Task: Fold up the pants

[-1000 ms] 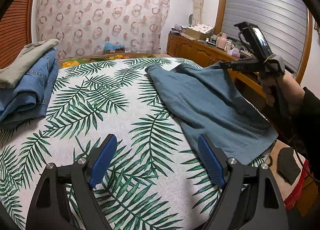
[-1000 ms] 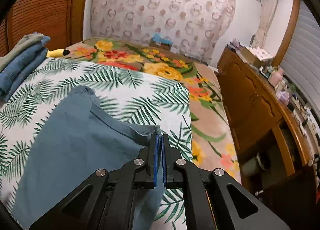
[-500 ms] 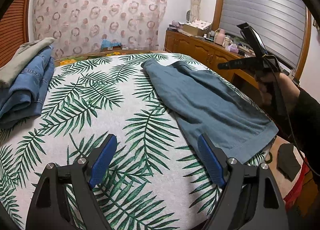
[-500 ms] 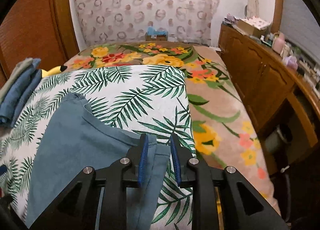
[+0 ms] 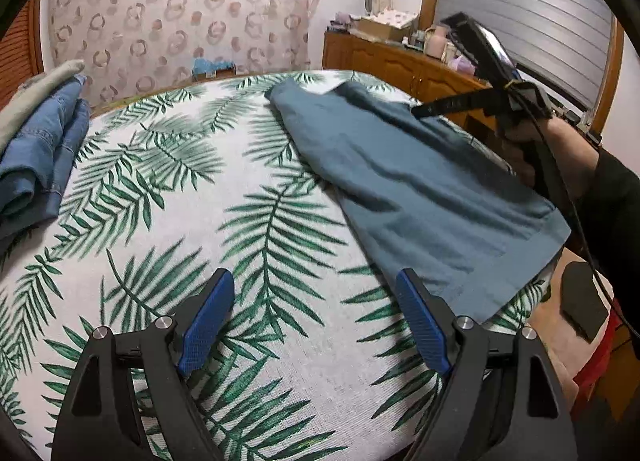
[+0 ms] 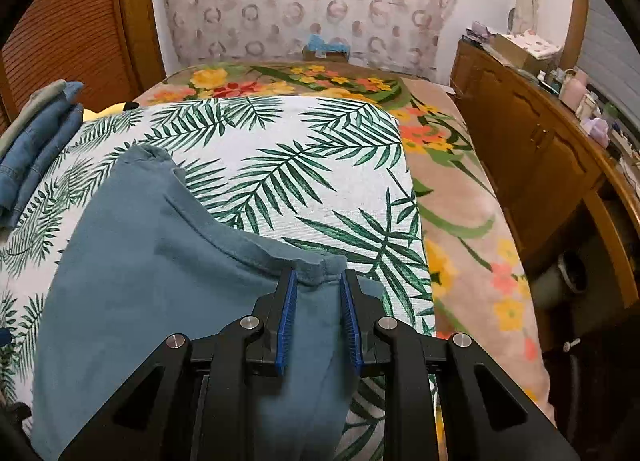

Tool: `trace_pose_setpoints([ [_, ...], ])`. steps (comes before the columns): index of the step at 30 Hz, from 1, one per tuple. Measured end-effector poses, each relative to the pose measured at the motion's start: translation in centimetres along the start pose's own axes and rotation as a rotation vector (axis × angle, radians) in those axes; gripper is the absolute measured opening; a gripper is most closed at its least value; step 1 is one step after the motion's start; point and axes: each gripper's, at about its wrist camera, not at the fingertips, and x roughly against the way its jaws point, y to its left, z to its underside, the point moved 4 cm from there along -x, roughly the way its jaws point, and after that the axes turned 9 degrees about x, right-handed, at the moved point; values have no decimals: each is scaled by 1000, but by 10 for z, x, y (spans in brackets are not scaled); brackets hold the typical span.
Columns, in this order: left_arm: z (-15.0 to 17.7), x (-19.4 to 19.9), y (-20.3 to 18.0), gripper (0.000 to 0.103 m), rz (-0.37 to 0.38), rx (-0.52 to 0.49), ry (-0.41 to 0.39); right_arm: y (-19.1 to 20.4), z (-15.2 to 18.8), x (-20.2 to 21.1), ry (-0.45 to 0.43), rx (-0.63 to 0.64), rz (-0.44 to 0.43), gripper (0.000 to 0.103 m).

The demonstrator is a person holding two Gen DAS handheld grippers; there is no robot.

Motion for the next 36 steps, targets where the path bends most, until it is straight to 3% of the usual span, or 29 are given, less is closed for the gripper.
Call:
trace_pose_setpoints([
  [1, 0, 0, -2, 83, -4, -4, -1, 0, 0, 1, -1, 6, -1, 22],
  [4, 0, 0, -3, 83, -9, -11, 1, 2, -2, 4, -12, 24, -19, 4],
  [9, 0, 0, -3, 83, -10, -13, 1, -21, -2, 24, -94, -50, 66, 3],
  [14, 0, 0, -2, 83, -10, -14, 0, -35, 4, 19, -55, -86, 74, 3],
  [19, 1, 0, -2, 83, -10, -14, 0, -39, 8, 22, -41, -105, 77, 15],
  [24, 0, -1, -3, 84, -14, -18, -1, -27, 21, 34, -13, -78, 39, 17],
  [36, 0, 0, -5, 84, -24, -28, -6, 36, 75, 92, -53, 64, -36, 25],
])
